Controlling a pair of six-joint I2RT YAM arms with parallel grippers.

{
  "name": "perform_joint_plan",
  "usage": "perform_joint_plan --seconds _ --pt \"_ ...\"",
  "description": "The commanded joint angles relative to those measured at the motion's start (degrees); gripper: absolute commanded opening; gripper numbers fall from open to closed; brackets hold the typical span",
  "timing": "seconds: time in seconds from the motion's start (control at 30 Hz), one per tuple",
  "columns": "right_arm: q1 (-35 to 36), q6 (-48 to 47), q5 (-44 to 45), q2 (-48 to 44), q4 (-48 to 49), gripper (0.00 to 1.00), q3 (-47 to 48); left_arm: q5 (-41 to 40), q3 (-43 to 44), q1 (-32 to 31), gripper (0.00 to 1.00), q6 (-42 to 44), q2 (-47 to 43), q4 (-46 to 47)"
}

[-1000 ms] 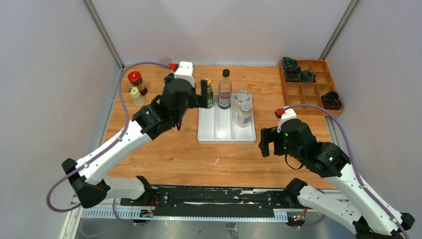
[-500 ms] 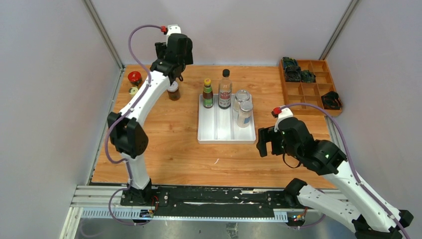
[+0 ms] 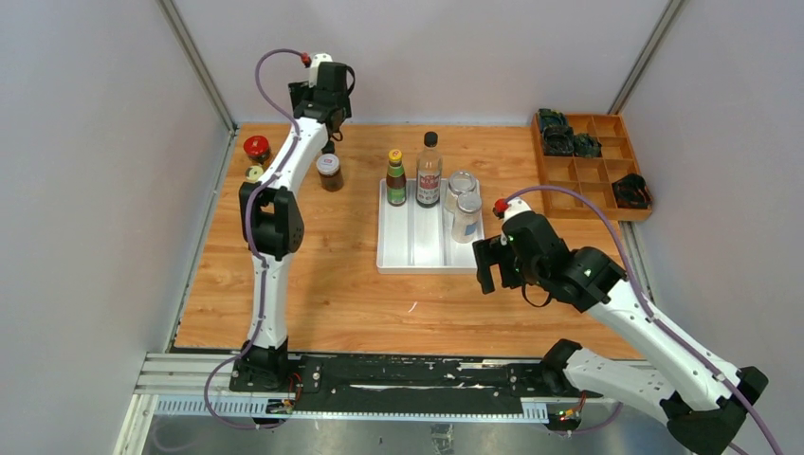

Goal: Organize the condiment bottles
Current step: Pick up the bottle from the center of the board.

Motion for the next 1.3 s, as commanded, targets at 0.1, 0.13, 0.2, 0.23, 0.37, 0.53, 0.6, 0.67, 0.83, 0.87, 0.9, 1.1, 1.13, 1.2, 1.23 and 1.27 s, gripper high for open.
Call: perform_joint_plan --seconds 0.1,0.13,0.2,0.23,0.37,0.53,0.6,0.67,0.83,0.87,0.9,1.1,1.13,1.2,1.23,1.27 --pt "0.6 -2.3 -0.9 2.1 1.9 0.96 0.4 -0.1 -3.9 0.8 0.97 -0.7 0.9 2.6" --pt "0.7 -2.4 -0.8 2.3 2.0 0.96 0.3 -0.1 -4.0 1.1 0.97 -0.9 1.2 2.5" --pt "0.6 -2.8 -0.6 2.3 2.1 0.97 0.0 0.2 -5.5 1.4 0.97 -1.2 1.3 3.9" --pt "0.7 -2.9 -0.3 2.2 2.1 0.97 -0.2 0.4 -6.3 1.6 0.97 -1.3 1.2 4.6" --pt "0.4 -3.2 -0.3 2.2 2.3 0.97 -1.2 2.0 -8.0 2.4 0.97 -2.5 1.1 7.1" --pt "0.1 -3.6 -0.8 2.3 2.4 0.97 -1.6 4.9 -10.0 3.3 0.96 -4.1 1.3 11.0" --pt "-0.1 -3.7 -0.8 2.4 2.4 0.97 -1.7 5.6 -10.8 3.3 0.96 -3.9 1.2 12.7" --pt "-0.1 -3.8 -0.9 2.7 2.4 0.97 -1.7 6.2 -12.2 3.4 0.95 -3.8 0.7 15.0" --pt "-0.2 -3.8 -1.4 3.6 2.8 0.97 -2.0 7.3 -16.0 3.4 0.95 -2.9 -0.8 21.3" --pt "-0.2 -3.9 -1.3 3.7 2.9 0.97 -2.0 7.1 -16.3 3.4 0.94 -2.8 -0.9 21.8" --pt "-0.2 -4.0 -1.3 3.8 2.9 0.97 -2.1 7.0 -16.6 3.5 0.94 -2.7 -0.9 22.3" --pt "-0.3 -4.2 -1.4 4.4 3.0 0.97 -2.1 6.4 -21.4 3.4 0.88 -1.9 -3.0 28.3" --pt "-0.3 -4.2 -1.5 4.5 3.1 0.97 -2.2 6.1 -22.0 3.4 0.86 -1.9 -3.4 28.5" --pt "-0.2 -4.2 -1.8 4.7 3.4 0.97 -2.3 5.9 -23.3 3.4 0.83 -1.4 -4.2 30.6" --pt "-0.2 -4.1 -2.0 4.8 3.6 0.97 -2.4 5.8 -23.6 3.4 0.82 -1.3 -4.4 30.8" --pt "-0.2 -4.1 -2.0 4.9 3.7 0.97 -2.6 5.7 -23.8 3.4 0.8 -1.1 -4.7 30.9"
